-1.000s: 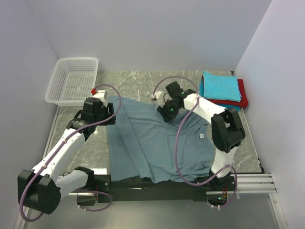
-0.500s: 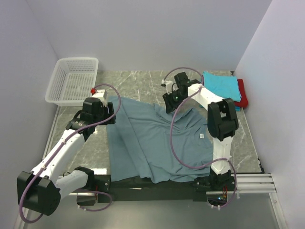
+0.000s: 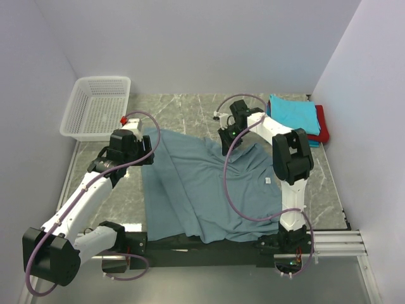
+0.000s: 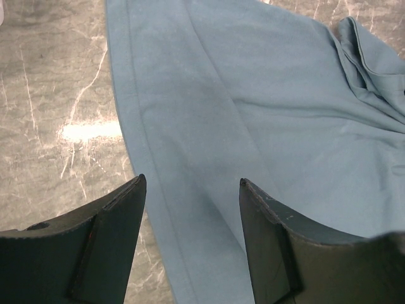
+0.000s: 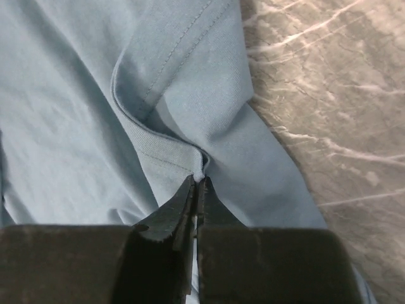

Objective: Fold and stack the t-shirts
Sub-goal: Flatten the tshirt out

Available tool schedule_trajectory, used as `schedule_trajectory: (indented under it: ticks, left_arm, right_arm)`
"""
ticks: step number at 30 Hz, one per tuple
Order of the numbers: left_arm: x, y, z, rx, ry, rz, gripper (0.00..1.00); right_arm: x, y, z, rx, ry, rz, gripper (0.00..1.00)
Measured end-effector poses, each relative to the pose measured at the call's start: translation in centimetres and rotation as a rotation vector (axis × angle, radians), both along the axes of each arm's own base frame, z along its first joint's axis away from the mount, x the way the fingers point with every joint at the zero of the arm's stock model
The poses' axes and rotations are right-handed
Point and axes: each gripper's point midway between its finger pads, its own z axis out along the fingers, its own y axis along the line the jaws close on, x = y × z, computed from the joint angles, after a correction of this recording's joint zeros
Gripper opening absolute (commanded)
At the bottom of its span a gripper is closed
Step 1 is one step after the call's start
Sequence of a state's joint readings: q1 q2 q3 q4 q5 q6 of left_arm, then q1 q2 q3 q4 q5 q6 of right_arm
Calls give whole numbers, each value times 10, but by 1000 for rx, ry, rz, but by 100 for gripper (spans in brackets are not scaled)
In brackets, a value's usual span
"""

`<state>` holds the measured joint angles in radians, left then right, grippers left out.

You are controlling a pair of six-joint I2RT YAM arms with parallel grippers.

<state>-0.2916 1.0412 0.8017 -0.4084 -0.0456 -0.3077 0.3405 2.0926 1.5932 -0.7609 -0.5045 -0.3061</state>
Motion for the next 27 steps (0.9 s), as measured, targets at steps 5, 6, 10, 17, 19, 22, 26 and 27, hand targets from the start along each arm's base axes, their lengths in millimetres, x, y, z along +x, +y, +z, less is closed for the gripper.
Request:
schedule_trajectory:
  ticks: [5, 6, 10, 17, 19, 22, 26, 27]
  left_arm:
    - [0, 0, 0, 0, 0, 0, 67]
    - [0, 0, 0, 0, 0, 0, 67]
    - [0, 0, 0, 0, 0, 0, 67]
    - [0, 0, 0, 0, 0, 1, 67]
    - [0, 0, 0, 0, 0, 1, 67]
    - [0, 0, 0, 0, 0, 1, 67]
    - [0, 0, 0, 0, 0, 0, 67]
    - [0, 0, 0, 0, 0, 0, 67]
  right_arm:
    - [15, -11, 8, -75, -62, -23, 0]
    - [24, -15, 14, -100, -96, -30, 0]
    - [77, -31, 52, -215, -315, -80, 0]
    - [205, -90, 148, -498, -831, -378, 84]
    - [226, -102, 158, -506, -884, -443, 84]
    - [223, -121, 147, -536, -862, -477, 84]
    - [195, -129, 113, -525, -755, -426, 82]
    - [184, -125, 103, -505, -713, -389, 82]
